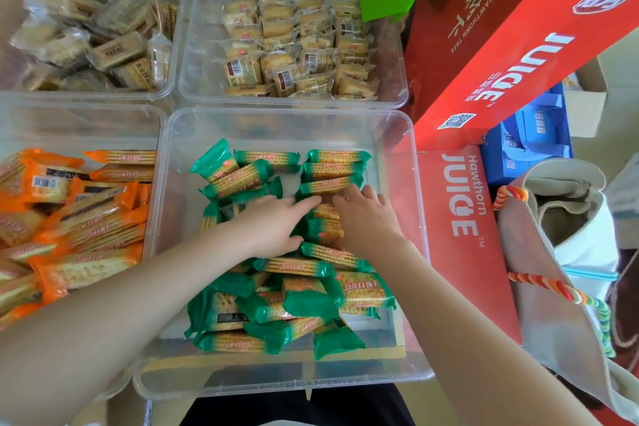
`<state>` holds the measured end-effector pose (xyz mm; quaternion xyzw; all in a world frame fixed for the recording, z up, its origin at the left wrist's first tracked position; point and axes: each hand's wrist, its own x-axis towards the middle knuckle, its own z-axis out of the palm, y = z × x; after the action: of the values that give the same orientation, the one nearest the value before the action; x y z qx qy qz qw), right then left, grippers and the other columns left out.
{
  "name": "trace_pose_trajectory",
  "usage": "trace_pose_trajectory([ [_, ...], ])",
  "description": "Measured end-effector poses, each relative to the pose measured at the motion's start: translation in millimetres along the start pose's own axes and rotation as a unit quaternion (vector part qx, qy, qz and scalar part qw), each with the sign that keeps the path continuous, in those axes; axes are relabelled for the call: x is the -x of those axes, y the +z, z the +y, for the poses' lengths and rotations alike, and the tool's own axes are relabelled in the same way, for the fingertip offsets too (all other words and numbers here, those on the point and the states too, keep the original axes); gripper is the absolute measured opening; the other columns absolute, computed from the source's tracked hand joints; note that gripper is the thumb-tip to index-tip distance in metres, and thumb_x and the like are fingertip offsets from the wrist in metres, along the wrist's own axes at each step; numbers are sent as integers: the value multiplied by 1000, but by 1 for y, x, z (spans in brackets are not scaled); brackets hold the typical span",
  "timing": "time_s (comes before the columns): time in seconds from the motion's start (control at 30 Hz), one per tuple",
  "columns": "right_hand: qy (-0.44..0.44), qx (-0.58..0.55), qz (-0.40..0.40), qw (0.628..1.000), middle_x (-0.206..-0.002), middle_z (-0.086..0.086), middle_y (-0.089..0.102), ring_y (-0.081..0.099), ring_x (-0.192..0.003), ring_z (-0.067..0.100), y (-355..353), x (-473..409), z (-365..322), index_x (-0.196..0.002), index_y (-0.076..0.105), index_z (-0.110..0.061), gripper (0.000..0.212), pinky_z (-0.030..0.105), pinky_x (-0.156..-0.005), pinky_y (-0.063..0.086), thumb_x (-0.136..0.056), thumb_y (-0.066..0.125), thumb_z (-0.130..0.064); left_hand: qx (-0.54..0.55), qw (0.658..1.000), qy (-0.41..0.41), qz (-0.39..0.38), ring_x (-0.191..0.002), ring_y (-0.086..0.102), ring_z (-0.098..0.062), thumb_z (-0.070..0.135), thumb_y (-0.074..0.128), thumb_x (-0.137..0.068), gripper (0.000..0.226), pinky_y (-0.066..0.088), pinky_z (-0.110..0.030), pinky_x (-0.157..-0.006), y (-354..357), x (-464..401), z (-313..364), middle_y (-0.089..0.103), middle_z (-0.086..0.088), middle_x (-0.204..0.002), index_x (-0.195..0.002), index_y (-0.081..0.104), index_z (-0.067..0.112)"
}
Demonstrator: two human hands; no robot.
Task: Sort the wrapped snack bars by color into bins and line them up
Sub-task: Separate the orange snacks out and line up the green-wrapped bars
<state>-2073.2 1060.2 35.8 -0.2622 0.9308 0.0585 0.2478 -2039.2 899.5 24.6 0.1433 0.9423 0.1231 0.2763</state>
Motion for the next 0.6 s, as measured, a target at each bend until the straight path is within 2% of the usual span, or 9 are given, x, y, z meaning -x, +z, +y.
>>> trace_pose_trajectory([
  [0.07,-3,10,6,1000,-131,8,39,35,-122,28,-2,-1,1,-131,41,-15,59,38,-100,33,-81,65,-35,-30,999,-15,-1,-121,43,-29,39,52,-90,81,36,-38,-103,2,3,0,39,-8,-141,-148,-1,23],
  [0.17,7,0,17,1000,-131,8,41,37,-122,27,-6,-1,3,-130,38,-12,67,37,-100,35,-77,69,-39,-62,997,-42,3,-128,40,-27,42,64,-82,97,29,-36,-108,2,6,-3,33,-7,-146,-148,-2,17],
  [0.27,30,10,52,998,-130,8,44,40,-121,27,-5,-2,0,-127,37,-12,64,36,-97,35,-78,70,-35,-92,994,-41,31,-120,47,-25,38,67,-81,102,34,-34,-101,3,6,-6,44,-6,-137,-147,-6,14],
  [0.4,56,34,102,993,-126,9,43,41,-116,28,-4,-6,-6,-122,36,-13,58,34,-90,35,-78,70,-27,-111,990,-54,64,-99,55,-23,31,62,-85,100,38,-29,-87,4,11,-5,54,-5,-117,-145,-14,8],
  [0.43,58,40,104,992,-126,9,42,41,-116,28,-3,-7,-7,-123,35,-13,59,34,-91,35,-78,71,-26,-111,990,-57,69,-96,55,-23,29,61,-86,96,38,-29,-83,4,12,-5,55,-4,-113,-146,-11,8],
  [0.5,57,53,110,991,-126,10,41,41,-115,28,3,-11,-11,-124,34,-11,61,34,-90,36,-78,71,-26,-115,990,-53,68,-99,54,-23,28,60,-86,81,38,-29,-81,2,14,-7,53,-4,-116,-146,8,9],
  [0.57,55,56,111,991,-126,11,40,41,-113,28,6,-14,-13,-123,33,-11,59,34,-88,37,-79,69,-26,-137,990,-21,30,-114,49,-24,33,58,-86,64,38,-33,-91,0,14,-11,45,-5,-130,-139,29,13],
  [0.6,53,51,108,991,-126,11,40,41,-113,28,5,-14,-14,-124,33,-11,59,34,-89,37,-80,68,-27,-149,989,-6,6,-120,45,-25,36,57,-87,60,38,-35,-97,0,14,-13,41,-5,-135,-138,33,15],
])
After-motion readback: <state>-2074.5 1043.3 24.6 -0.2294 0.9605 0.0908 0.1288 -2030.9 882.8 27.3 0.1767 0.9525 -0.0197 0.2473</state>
